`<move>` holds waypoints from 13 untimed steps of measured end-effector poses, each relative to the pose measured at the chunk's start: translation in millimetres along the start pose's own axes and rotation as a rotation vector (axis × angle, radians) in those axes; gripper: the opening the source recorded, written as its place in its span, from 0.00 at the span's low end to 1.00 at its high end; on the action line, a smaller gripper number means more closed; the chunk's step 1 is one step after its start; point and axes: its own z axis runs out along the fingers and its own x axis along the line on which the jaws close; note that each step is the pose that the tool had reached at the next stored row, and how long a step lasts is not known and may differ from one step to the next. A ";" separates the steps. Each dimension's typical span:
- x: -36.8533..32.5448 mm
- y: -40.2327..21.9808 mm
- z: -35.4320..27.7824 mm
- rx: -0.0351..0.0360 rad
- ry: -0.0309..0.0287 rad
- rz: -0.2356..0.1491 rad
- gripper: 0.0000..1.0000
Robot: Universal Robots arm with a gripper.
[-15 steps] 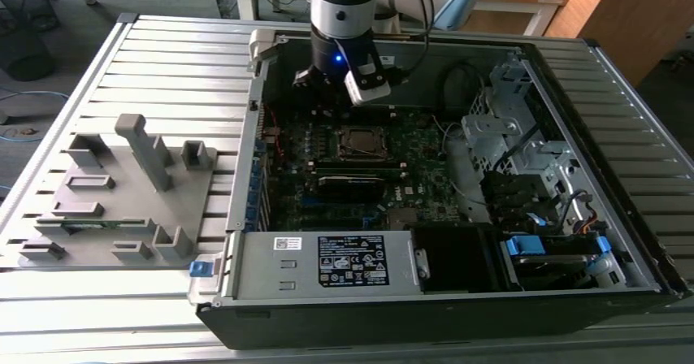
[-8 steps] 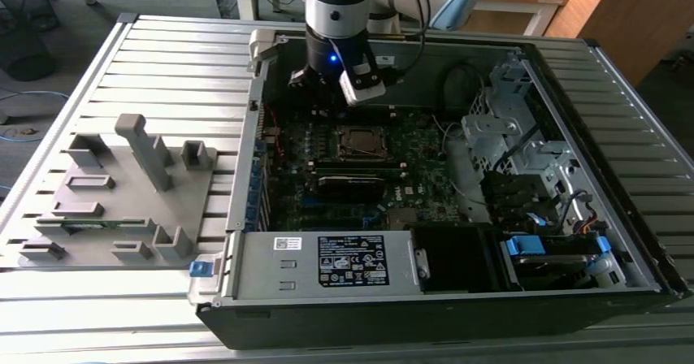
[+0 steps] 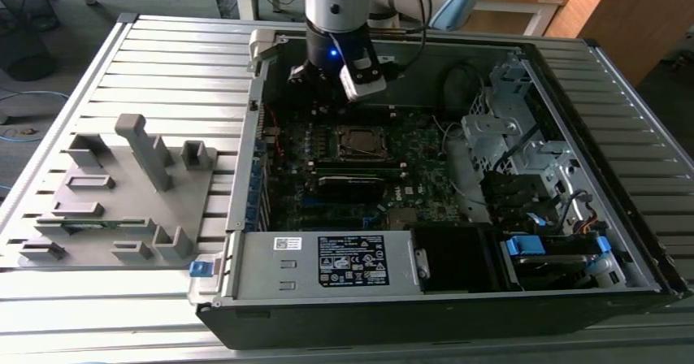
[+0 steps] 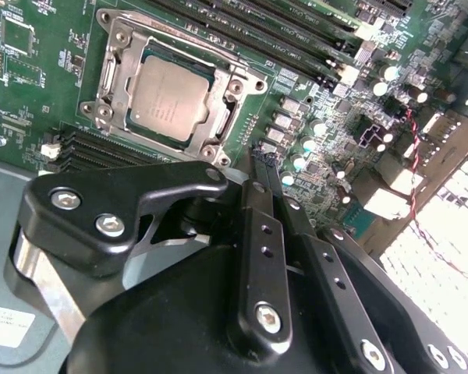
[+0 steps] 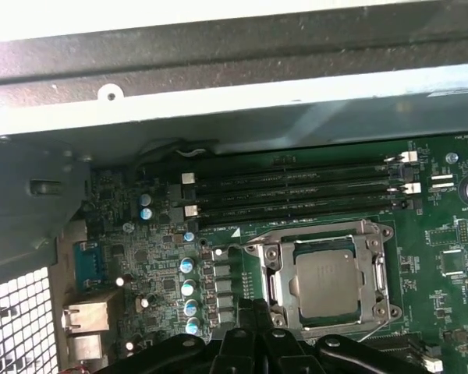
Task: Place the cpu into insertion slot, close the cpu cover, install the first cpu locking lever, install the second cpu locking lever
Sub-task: 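Install the first cpu locking lever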
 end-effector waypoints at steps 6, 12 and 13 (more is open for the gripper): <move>5.2 -0.7 -0.1 -0.0003 -0.0036 0.000 0.11; 9.0 -1.1 -0.7 -0.0006 -0.0070 0.000 0.11; 9.0 -1.1 -1.4 -0.0006 -0.0070 0.000 0.11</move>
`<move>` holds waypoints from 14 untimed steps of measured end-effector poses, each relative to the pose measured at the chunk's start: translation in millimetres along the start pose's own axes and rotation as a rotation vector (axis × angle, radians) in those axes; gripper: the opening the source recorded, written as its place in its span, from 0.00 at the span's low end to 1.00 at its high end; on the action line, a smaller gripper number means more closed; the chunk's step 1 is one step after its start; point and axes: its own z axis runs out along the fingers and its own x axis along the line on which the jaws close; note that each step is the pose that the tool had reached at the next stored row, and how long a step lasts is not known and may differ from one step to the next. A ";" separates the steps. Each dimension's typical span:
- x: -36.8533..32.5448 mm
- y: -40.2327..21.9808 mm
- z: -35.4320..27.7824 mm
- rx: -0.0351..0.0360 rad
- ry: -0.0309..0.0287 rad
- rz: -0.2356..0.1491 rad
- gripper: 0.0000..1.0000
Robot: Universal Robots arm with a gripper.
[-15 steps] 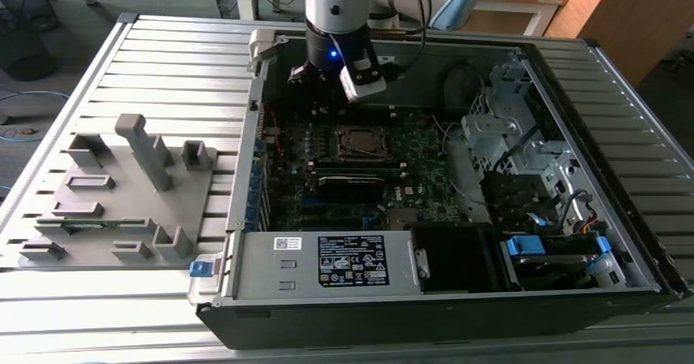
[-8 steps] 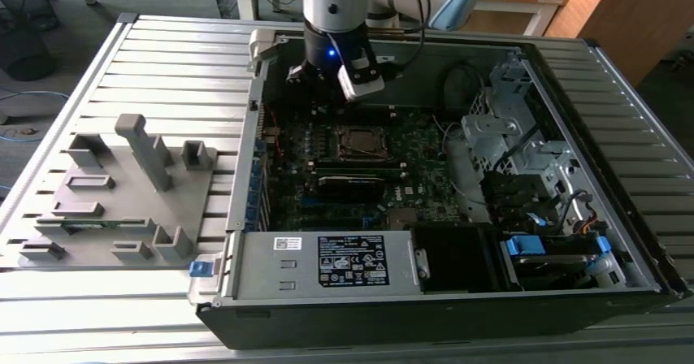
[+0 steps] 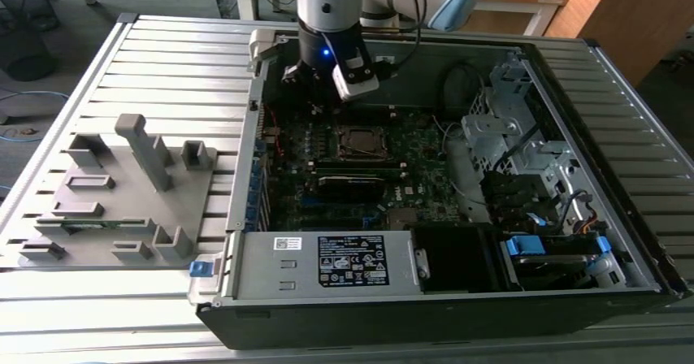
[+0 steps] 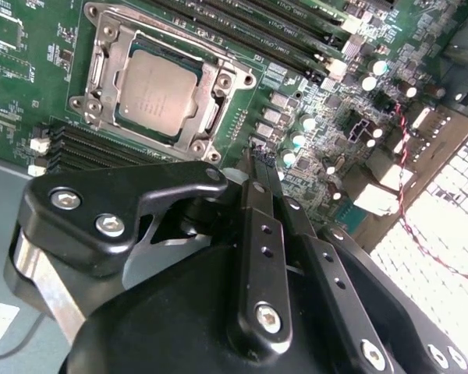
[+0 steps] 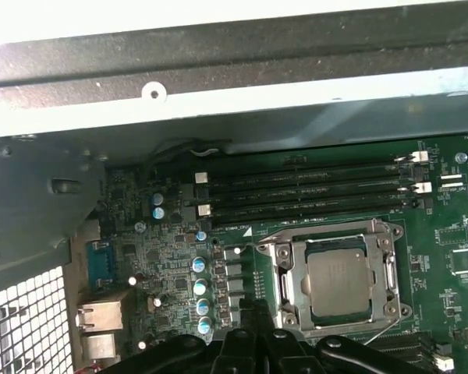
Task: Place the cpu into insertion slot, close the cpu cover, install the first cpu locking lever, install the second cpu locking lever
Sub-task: 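Install the first cpu locking lever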
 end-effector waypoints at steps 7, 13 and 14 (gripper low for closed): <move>-0.2 0.2 -7.7 -0.0001 -0.0001 0.000 0.11; -0.3 0.3 -11.0 -0.0002 -0.0001 0.000 0.11; -0.3 0.3 -11.1 0.0001 0.0000 0.000 0.11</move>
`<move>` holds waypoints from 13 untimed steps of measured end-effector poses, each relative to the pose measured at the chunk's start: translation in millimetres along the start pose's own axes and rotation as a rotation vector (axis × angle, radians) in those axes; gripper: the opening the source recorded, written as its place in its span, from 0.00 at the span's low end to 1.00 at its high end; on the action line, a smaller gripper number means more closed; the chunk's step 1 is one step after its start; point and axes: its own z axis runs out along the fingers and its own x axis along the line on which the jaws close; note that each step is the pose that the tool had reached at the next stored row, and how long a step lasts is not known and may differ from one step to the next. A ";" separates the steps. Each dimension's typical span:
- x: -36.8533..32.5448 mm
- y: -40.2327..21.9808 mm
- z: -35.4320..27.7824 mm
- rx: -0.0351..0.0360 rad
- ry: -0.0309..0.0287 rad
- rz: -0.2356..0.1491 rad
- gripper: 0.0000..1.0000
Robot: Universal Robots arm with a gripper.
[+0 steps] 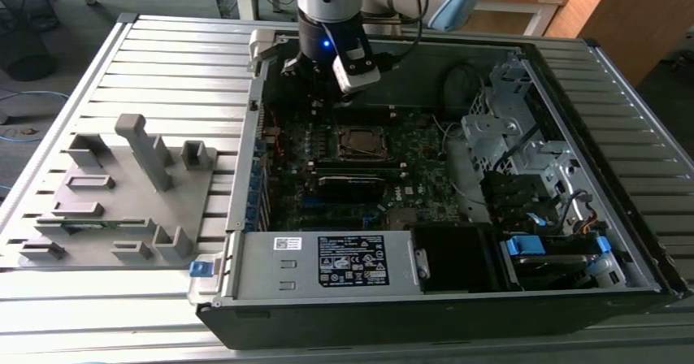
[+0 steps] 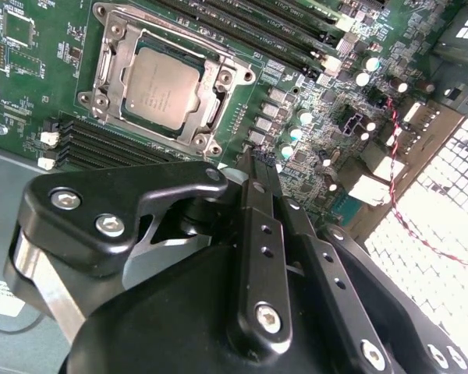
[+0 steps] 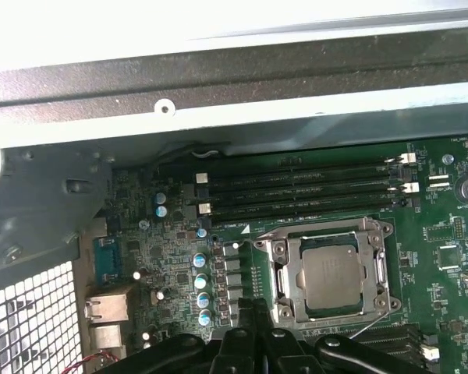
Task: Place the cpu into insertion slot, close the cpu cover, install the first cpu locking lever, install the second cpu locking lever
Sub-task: 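Install the first cpu locking lever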
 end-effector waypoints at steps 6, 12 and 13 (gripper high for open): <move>0.0 0.0 0.2 -0.0002 -0.0001 0.000 0.11; 0.1 -0.1 0.4 -0.0066 0.0005 0.000 0.11; 0.1 -0.4 0.3 -0.0195 0.0023 0.001 0.11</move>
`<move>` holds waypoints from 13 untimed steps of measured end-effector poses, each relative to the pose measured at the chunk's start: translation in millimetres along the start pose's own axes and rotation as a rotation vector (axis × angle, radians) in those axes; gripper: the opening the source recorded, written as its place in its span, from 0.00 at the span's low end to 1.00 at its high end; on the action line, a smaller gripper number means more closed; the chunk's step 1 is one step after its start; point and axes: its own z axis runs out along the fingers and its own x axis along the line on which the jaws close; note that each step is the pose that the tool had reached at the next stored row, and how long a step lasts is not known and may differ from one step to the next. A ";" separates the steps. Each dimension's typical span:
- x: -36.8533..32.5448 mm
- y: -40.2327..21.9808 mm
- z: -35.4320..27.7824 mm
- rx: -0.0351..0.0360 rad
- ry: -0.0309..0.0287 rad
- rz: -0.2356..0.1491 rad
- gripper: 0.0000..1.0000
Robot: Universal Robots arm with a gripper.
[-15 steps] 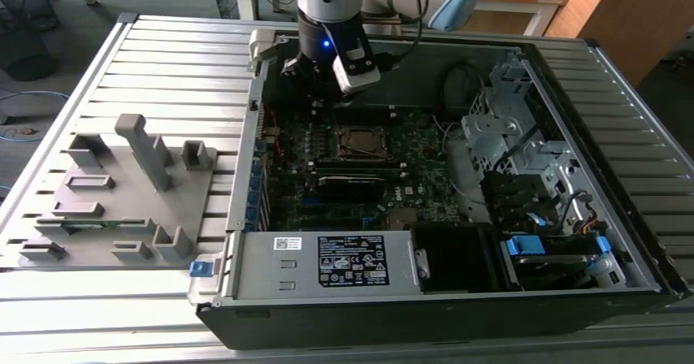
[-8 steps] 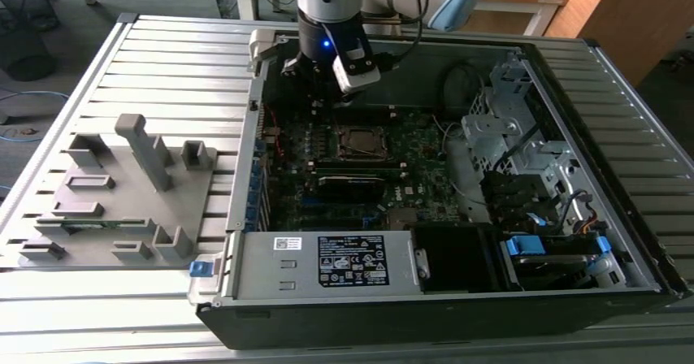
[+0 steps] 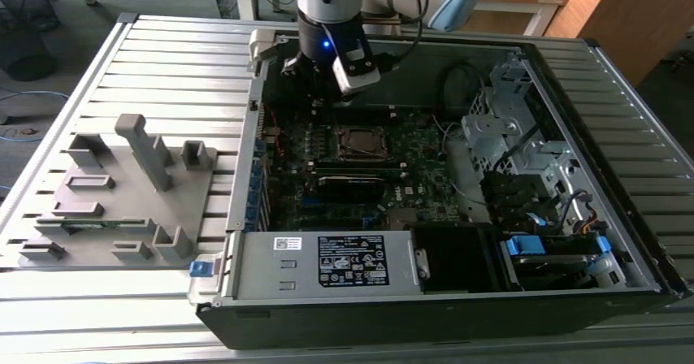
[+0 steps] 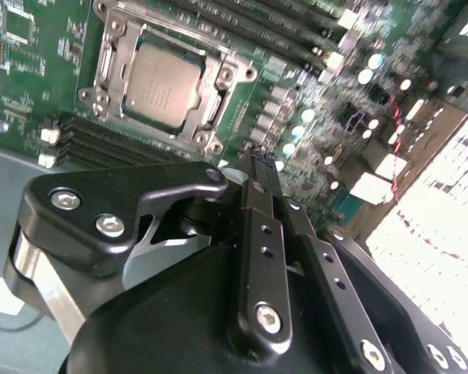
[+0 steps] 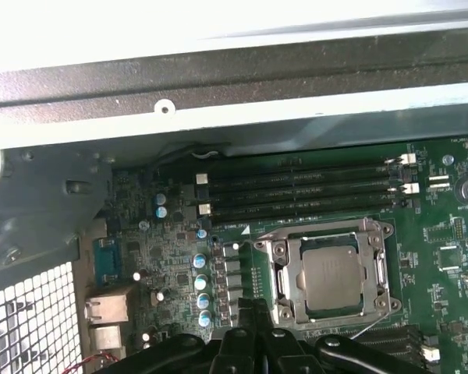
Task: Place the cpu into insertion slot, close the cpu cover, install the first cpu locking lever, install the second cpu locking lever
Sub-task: 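Install the first cpu locking lever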
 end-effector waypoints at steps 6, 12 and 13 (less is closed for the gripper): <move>1.6 -0.9 0.0 -0.0493 0.0058 0.001 0.11; 11.6 -2.2 0.2 -0.0520 0.0031 0.001 0.11; 12.9 -2.4 0.2 -0.0532 0.0026 0.001 0.11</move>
